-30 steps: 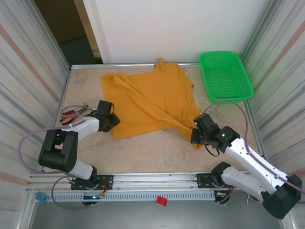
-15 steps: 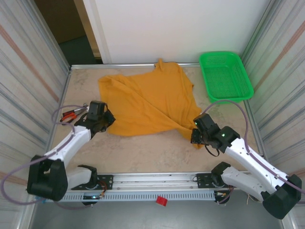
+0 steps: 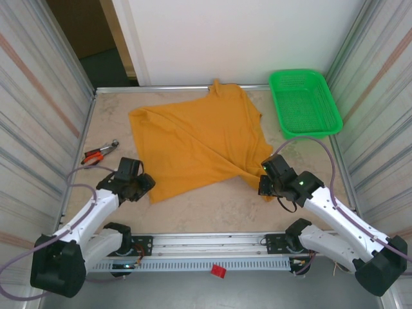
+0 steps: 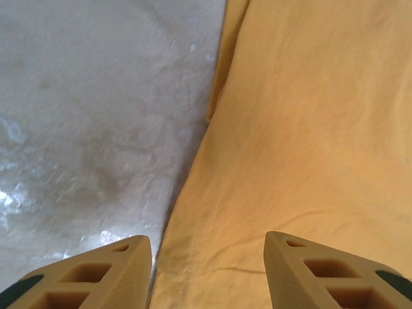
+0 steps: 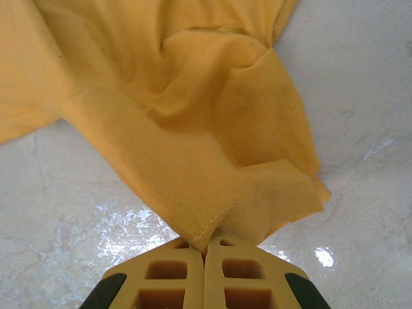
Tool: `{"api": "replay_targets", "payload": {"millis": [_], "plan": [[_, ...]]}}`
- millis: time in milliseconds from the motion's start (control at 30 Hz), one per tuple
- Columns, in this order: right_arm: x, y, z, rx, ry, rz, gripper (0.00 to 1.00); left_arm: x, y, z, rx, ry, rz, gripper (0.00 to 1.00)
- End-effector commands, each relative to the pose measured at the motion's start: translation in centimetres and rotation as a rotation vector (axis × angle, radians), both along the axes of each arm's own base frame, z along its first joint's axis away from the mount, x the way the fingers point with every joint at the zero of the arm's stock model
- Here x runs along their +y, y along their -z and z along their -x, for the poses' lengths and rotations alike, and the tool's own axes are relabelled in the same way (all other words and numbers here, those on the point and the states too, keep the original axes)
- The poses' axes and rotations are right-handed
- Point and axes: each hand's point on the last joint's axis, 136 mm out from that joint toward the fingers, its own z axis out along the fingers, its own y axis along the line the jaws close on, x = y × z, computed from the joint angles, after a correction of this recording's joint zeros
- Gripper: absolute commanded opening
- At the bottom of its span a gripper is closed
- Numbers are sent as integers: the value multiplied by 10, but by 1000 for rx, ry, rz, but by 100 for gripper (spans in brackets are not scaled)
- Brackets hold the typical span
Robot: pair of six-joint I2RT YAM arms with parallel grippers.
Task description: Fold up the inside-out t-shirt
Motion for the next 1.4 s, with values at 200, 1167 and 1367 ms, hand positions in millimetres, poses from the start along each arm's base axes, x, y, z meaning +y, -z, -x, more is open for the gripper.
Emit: {"api": "replay_targets", "payload": {"millis": [200,1167,1367], "plan": [[-2,6,8,32,8,5,0,-7,22,17,50,-17,-11,45],[15,-51,-3,-54,-85,-31,0,13,-100,22,-209,3,-64,0],[32,-38,7,0,-148,-54,39,32,-98,39,-201,-34,-108,0]]}}
